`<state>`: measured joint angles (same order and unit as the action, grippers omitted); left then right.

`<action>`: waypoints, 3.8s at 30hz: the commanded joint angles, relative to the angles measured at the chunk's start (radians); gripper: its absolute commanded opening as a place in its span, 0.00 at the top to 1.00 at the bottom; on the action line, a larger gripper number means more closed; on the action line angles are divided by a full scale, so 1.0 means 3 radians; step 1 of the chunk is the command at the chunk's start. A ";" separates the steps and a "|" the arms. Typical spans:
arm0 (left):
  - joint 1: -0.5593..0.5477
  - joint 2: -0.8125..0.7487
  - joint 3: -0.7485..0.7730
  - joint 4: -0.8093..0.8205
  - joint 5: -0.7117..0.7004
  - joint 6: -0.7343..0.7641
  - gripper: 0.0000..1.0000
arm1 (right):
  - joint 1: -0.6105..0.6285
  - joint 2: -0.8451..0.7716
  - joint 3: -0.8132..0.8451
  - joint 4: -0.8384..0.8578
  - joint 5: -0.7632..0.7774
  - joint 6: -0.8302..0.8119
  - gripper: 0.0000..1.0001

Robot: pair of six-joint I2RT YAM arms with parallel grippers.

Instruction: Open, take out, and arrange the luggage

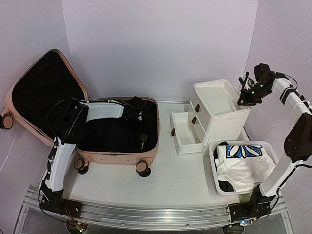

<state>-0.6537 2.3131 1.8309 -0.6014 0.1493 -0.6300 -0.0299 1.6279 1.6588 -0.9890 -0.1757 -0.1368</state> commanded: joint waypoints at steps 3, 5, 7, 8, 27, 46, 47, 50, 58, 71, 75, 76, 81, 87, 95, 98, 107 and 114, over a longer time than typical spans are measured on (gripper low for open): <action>0.0012 -0.0081 0.0070 0.0003 -0.0121 0.0046 0.69 | 0.0036 -0.0257 0.0016 0.0039 -0.0554 0.0261 1.00; 0.0011 -0.0205 0.0039 0.0005 -0.0242 0.0108 0.73 | 0.0035 -0.0264 0.0012 0.0039 -0.0546 0.0260 1.00; 0.0013 -0.0339 0.0036 0.0005 -0.0341 0.0196 0.75 | 0.0037 -0.0272 0.0001 0.0039 -0.0541 0.0265 1.00; 0.0016 -0.0427 0.0026 0.0005 -0.0375 0.0225 0.76 | 0.0038 -0.0272 0.0002 0.0039 -0.0544 0.0267 1.00; -0.0287 -0.0979 0.0083 0.1459 0.0559 -0.0985 0.87 | 0.0065 -0.0237 -0.0029 0.0075 -0.0551 0.0301 1.00; -0.0842 0.0089 0.0789 0.1634 -0.0453 -0.1256 0.87 | 0.0081 -0.0314 -0.0105 0.0075 -0.0537 0.0294 1.00; -0.0854 0.0115 0.0799 0.1632 -0.0465 -0.1236 0.85 | 0.0080 -0.0313 -0.0111 0.0078 -0.0543 0.0297 1.00; -0.0878 0.0186 0.0838 0.1631 -0.0629 -0.1166 0.80 | 0.0083 -0.0304 -0.0121 0.0079 -0.0551 0.0307 1.00; -0.0890 0.0278 0.0890 0.1621 -0.0621 -0.0976 0.61 | 0.0080 -0.0308 -0.0123 0.0085 -0.0548 0.0307 1.00; -0.0889 -0.0421 0.0330 0.1623 -0.0231 0.0605 0.30 | 0.0080 -0.0300 -0.0145 0.0085 -0.0528 0.0302 1.00; -0.0889 -0.0739 -0.0161 0.1611 -0.0283 0.1132 0.38 | 0.0081 -0.0303 -0.0155 0.0084 -0.0523 0.0298 1.00; -0.0892 -0.0799 -0.0288 0.1607 -0.0305 0.1232 0.40 | 0.0082 -0.0303 -0.0159 0.0085 -0.0519 0.0297 1.00; -0.0908 -0.0928 -0.0621 0.1415 -0.0465 0.1435 0.63 | 0.0081 -0.0285 -0.0161 0.0088 -0.0514 0.0297 1.00; -0.0994 -0.0528 -0.0150 0.0786 -0.0760 0.1396 0.84 | 0.0081 -0.0257 -0.0140 0.0095 -0.0524 0.0310 1.00; -0.1001 -0.0081 0.0391 0.0477 -0.0851 0.1158 0.84 | 0.0081 -0.0288 -0.0155 0.0094 -0.0511 0.0322 1.00; -0.1002 0.0025 0.0566 0.0435 -0.0810 0.1132 0.83 | 0.0080 -0.0283 -0.0138 0.0095 -0.0535 0.0332 1.00; -0.1002 0.0258 0.0869 0.0342 -0.0741 0.1015 0.83 | 0.0227 -0.0282 -0.0120 0.0096 -0.0518 0.0351 1.00; -0.0978 0.0420 0.0962 0.0451 -0.0154 0.0880 0.80 | 0.0260 -0.0283 -0.0111 0.0096 -0.0496 0.0351 1.00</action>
<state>-0.9546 2.3970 2.0750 -0.4759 -0.0433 -0.3267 -0.0010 1.5948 1.6123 -0.9569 -0.1452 -0.0929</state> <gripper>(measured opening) 0.181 0.169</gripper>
